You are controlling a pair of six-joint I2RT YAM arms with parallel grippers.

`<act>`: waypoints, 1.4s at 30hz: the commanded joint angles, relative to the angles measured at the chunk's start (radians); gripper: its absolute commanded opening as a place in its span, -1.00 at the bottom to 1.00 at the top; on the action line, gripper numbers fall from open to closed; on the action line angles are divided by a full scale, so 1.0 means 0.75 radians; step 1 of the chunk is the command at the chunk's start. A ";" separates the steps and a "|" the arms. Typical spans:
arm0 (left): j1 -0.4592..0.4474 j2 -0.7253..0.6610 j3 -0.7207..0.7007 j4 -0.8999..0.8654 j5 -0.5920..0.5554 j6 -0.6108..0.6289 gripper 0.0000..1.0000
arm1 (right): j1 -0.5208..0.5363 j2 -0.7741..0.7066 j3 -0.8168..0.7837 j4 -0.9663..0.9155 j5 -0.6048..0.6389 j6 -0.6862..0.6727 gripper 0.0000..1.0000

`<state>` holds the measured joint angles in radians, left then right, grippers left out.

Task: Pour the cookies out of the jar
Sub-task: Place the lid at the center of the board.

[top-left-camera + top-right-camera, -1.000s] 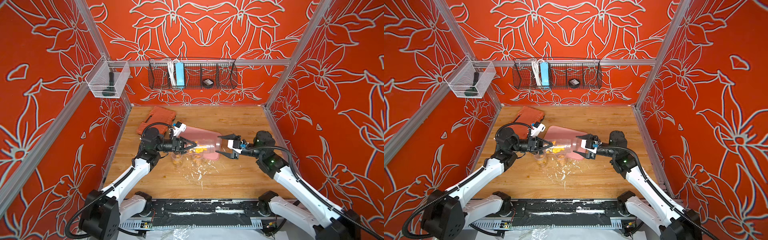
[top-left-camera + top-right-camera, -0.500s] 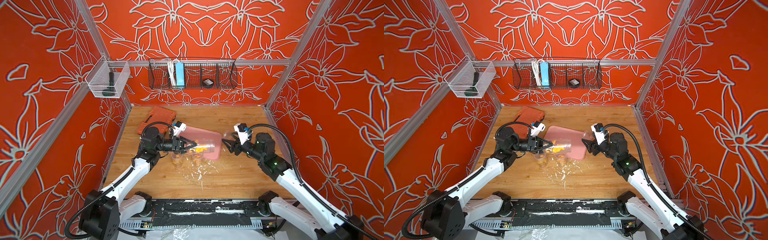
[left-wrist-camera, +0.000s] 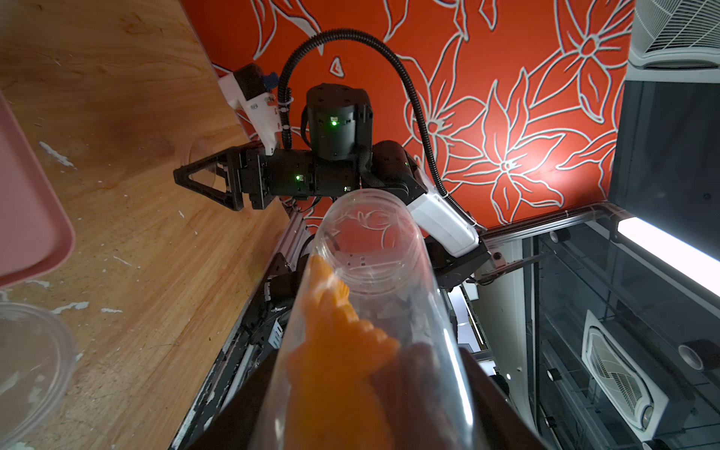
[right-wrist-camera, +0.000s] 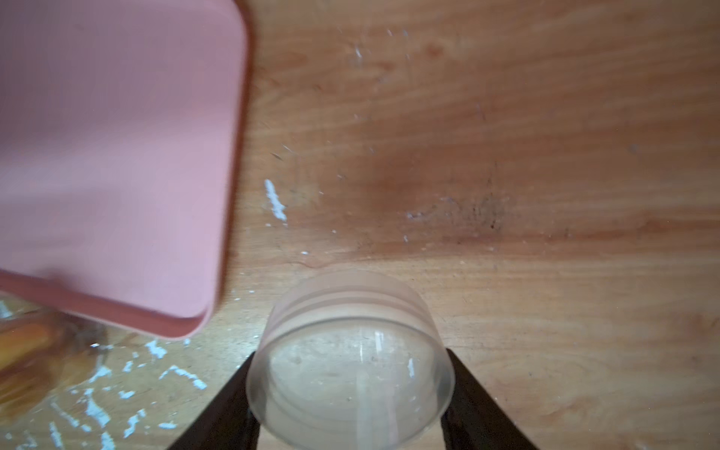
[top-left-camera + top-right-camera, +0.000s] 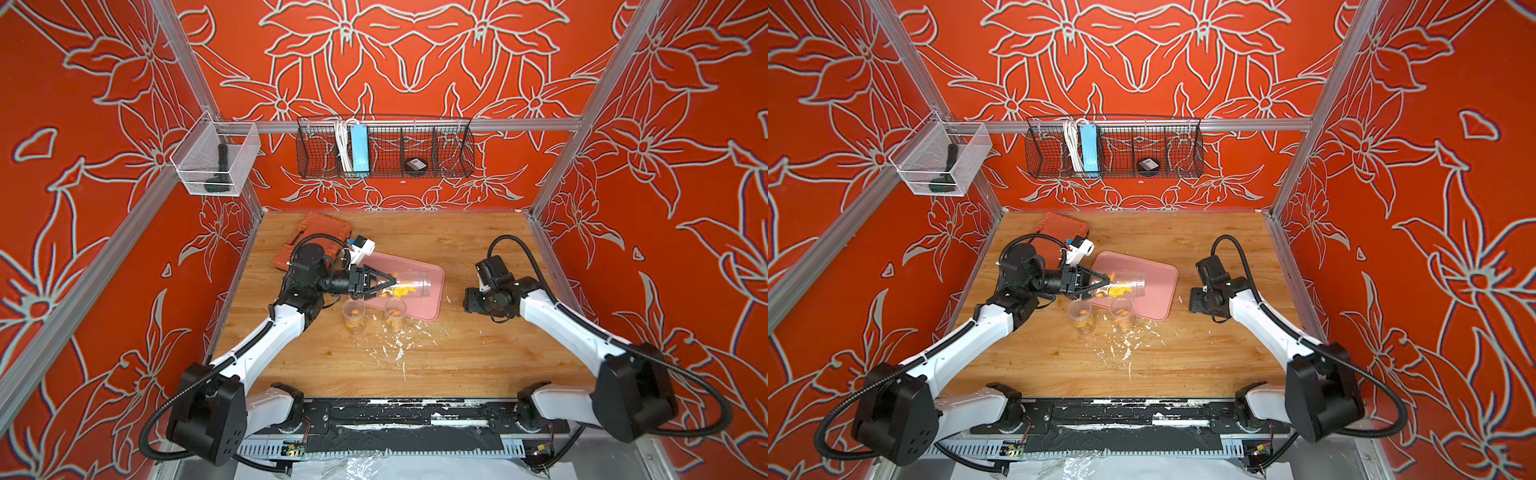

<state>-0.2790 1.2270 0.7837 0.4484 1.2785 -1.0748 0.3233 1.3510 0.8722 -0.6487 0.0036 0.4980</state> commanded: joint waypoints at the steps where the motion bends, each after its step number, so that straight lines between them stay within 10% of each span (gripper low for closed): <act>1: 0.020 0.060 0.087 -0.105 0.032 0.174 -0.17 | -0.024 0.080 -0.003 -0.057 -0.070 0.042 -0.57; 8: 0.036 0.237 0.150 -0.095 0.085 0.246 -0.19 | -0.031 0.248 0.000 -0.049 -0.110 0.009 -0.41; 18: 0.084 0.365 0.177 -0.069 0.126 0.282 -0.23 | -0.030 0.218 -0.013 -0.064 -0.143 -0.010 0.49; 42: 0.207 0.756 0.483 -0.762 -0.004 0.845 -0.27 | -0.027 0.084 -0.007 -0.089 -0.198 -0.026 0.68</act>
<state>-0.1398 1.7767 1.1168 -0.0303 1.2869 -0.5331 0.3031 1.4273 0.8722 -0.6930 -0.1280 0.4950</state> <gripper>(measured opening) 0.630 0.840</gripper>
